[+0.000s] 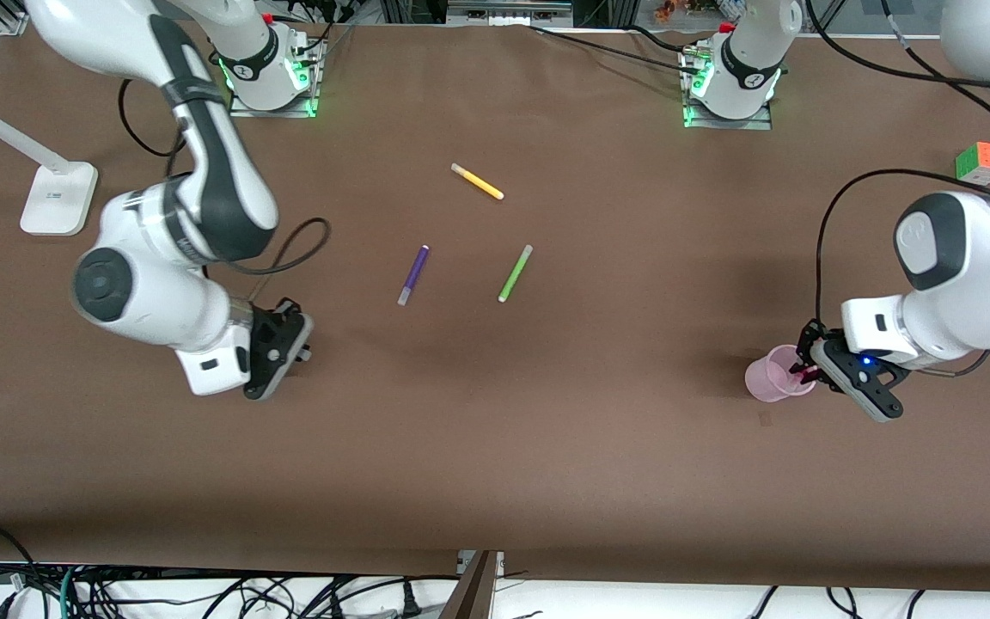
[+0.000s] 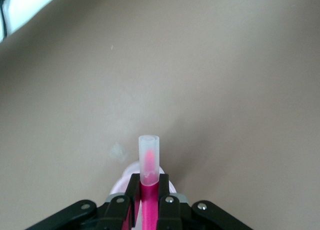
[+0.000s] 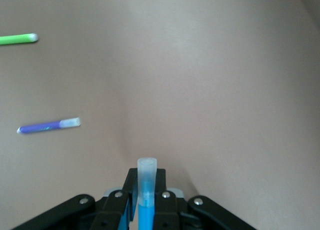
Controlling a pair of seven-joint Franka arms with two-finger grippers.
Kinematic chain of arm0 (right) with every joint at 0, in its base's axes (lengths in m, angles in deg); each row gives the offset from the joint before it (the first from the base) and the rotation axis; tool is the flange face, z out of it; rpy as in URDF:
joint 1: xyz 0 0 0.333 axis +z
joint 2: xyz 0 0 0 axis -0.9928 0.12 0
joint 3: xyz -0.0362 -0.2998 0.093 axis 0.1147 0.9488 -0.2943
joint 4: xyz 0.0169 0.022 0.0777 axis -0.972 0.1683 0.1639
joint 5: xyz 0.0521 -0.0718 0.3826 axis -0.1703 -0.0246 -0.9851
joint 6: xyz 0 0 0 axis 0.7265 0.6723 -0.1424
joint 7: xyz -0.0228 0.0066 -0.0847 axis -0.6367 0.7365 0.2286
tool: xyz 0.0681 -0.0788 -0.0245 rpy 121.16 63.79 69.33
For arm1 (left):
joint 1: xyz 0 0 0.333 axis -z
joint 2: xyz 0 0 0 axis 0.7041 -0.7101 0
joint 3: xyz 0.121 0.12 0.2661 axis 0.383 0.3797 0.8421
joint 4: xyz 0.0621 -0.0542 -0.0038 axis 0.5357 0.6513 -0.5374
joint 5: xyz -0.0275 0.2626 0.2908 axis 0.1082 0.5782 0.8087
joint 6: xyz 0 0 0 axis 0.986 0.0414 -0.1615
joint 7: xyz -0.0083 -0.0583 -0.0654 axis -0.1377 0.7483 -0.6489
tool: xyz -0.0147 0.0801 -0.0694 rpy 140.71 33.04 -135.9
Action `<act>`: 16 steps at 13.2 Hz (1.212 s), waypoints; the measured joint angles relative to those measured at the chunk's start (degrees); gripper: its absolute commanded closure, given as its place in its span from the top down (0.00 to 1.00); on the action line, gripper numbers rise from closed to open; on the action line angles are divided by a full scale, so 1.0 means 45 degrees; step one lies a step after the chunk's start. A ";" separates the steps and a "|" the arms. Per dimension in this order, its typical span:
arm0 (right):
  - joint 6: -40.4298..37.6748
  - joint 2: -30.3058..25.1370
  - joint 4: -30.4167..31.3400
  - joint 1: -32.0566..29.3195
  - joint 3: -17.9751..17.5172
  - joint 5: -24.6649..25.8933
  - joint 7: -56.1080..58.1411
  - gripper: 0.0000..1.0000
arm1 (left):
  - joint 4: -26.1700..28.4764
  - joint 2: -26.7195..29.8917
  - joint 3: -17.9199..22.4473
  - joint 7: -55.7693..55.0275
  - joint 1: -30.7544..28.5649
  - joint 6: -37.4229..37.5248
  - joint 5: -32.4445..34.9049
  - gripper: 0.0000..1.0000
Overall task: Place pink and blue markers in matching cups
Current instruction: 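Carry pink to the pink cup while the right gripper carries blue to its cup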
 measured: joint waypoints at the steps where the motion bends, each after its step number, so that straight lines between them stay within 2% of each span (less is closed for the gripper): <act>1: -0.0093 0.0000 0.0098 -0.0370 0.0015 -0.0752 0.1152 0.00 | 0.0019 -0.0288 0.0000 0.1206 -0.0266 -0.0194 -0.0853 0.00; 4: -0.0219 0.0004 0.0388 -0.1186 0.0027 -0.2429 0.3823 0.00 | 0.0144 -0.0800 -0.0005 0.3287 -0.0760 -0.0380 -0.2399 0.00; 8: -0.0310 0.0055 0.0949 -0.2027 0.0034 -0.4672 0.7096 0.00 | 0.0325 -0.1095 -0.0055 0.4215 -0.0838 -0.0383 -0.3770 0.00; 11: -0.1366 0.0322 0.1175 -0.2892 0.0048 -0.6387 0.9393 0.00 | 0.0473 -0.1243 -0.0067 0.4606 -0.0843 -0.0431 -0.4010 0.00; 16: -0.2637 0.0915 0.1195 -0.3811 0.0044 -0.7390 1.1864 0.00 | 0.0547 -0.1391 -0.0065 0.4904 -0.1026 -0.0539 -0.4011 0.00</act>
